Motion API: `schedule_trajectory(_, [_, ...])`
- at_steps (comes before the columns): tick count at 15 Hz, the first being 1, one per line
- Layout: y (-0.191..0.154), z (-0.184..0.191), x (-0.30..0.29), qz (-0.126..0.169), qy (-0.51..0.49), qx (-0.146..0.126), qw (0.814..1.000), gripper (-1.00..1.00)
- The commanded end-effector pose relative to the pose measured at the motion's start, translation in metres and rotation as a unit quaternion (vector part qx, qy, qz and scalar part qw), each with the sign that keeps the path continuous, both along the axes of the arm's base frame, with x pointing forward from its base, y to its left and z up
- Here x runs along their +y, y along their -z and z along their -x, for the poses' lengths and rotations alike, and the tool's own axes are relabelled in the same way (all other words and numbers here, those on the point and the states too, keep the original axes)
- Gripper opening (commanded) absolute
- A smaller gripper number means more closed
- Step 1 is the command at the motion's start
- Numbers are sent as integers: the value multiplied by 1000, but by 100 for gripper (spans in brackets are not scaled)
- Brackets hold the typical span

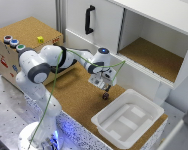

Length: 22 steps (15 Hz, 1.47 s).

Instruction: Move to the box, then place the purple object

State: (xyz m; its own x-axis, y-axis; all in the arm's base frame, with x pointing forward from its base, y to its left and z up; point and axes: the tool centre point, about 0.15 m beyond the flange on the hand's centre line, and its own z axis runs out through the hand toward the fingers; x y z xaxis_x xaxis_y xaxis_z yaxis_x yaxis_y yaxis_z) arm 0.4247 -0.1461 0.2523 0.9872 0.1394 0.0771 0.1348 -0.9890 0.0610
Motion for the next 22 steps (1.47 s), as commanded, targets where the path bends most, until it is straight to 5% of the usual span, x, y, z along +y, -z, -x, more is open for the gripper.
schedule_trajectory(1, [39, -22, -21, 25, -25, 55, 998, 100])
schedule_trajectory(12, [54, 1, -29, -11, -6, 44, 999, 100])
schedule_trajectory(13, [55, 2, -29, -11, -5, 45, 999, -100])
schedule_trajectory(22, [56, 4, -23, -13, 7, 40, 999, -100])
